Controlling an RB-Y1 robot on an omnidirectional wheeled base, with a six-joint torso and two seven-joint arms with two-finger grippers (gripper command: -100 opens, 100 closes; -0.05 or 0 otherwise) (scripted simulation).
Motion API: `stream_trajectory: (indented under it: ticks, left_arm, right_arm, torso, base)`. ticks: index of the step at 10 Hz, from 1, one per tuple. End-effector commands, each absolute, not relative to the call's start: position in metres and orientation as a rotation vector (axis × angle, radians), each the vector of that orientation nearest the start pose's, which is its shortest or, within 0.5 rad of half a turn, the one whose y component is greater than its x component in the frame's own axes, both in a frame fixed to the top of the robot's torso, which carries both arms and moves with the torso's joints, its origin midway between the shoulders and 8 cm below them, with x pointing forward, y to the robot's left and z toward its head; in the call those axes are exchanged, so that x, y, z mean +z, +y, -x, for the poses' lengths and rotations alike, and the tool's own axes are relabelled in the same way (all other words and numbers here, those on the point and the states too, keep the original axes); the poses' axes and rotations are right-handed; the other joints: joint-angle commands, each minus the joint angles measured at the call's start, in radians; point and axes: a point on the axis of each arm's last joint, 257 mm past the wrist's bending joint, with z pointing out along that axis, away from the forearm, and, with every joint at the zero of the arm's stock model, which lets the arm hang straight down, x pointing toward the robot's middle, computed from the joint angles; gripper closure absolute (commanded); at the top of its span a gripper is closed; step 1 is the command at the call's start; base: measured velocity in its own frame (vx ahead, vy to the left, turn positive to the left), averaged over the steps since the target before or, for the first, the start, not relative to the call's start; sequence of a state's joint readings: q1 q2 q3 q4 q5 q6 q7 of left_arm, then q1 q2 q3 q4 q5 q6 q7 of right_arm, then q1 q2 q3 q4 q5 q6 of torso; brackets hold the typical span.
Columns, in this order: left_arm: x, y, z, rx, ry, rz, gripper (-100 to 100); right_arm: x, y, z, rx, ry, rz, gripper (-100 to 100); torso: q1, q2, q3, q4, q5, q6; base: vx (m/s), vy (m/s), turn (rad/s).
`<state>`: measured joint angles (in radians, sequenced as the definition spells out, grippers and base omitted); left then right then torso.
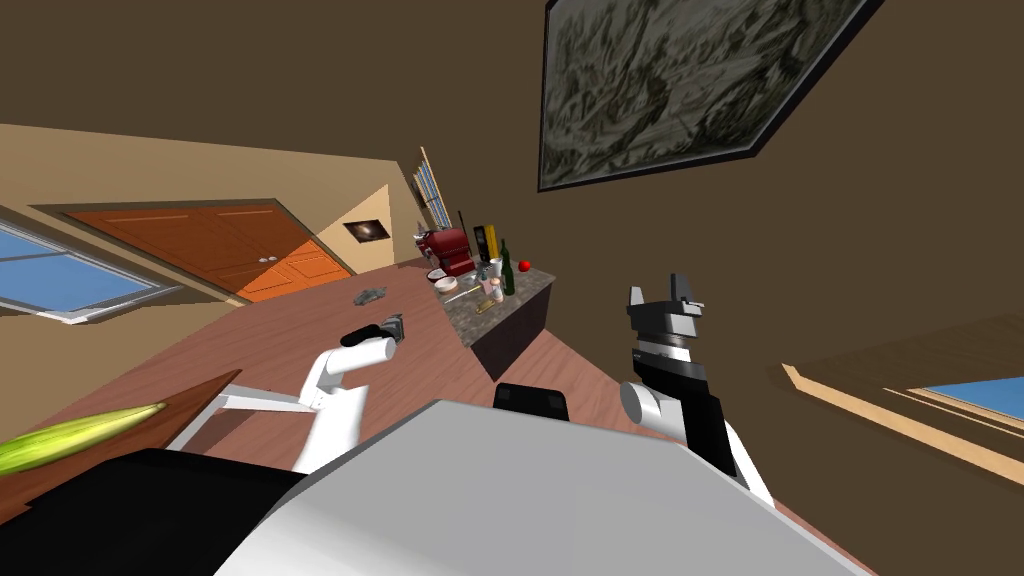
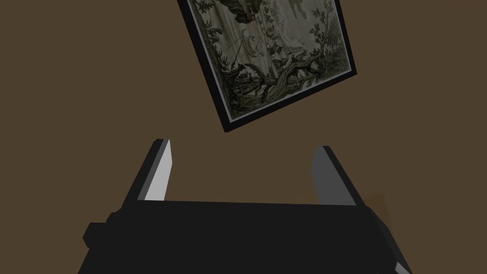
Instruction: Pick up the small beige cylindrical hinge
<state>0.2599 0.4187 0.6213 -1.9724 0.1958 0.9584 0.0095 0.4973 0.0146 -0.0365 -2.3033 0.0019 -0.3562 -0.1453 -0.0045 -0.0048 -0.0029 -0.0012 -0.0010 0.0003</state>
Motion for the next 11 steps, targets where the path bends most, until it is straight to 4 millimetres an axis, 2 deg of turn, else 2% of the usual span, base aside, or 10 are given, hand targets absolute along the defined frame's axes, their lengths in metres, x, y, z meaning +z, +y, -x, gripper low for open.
stream_trajectory:
  ticks: [1, 2, 7, 11]
  left_arm:
    - [-0.224, 0.624, -0.326, -0.258, 1.154, 1.795, -100]
    - [-0.226, 0.63, -0.32, -0.255, 1.13, 1.839, -100]
    - [-0.242, 0.636, -0.298, -0.22, 1.1, 1.984, -100]
    - [-0.257, 0.633, -0.281, -0.183, 1.095, 2.09, -100]
  right_arm:
    - [0.008, -0.297, -0.36, 1.368, 0.629, -0.821, 0]
    - [0.008, -0.297, -0.36, 1.368, 0.629, -0.82, 0]
    - [0.008, -0.297, -0.36, 1.368, 0.629, -0.821, 0]
    - [0.008, -0.297, -0.36, 1.368, 0.629, -0.821, 0]
  torso:
    - [0.0, 0.0, 0.0, 0.0, 0.0, 0.0]
    - [0.002, 0.002, 0.001, 0.0, 0.0, 0.0]
    - [0.0, 0.0, 0.0, 0.0, 0.0, 0.0]
    - [0.001, -0.001, -0.001, 0.0, 0.0, 0.0]
  base:
    - [0.036, -0.035, 0.005]
    - [0.083, -0.058, -0.017]
    - [0.08, -0.068, -0.008]
    - [0.092, -0.058, -0.009]
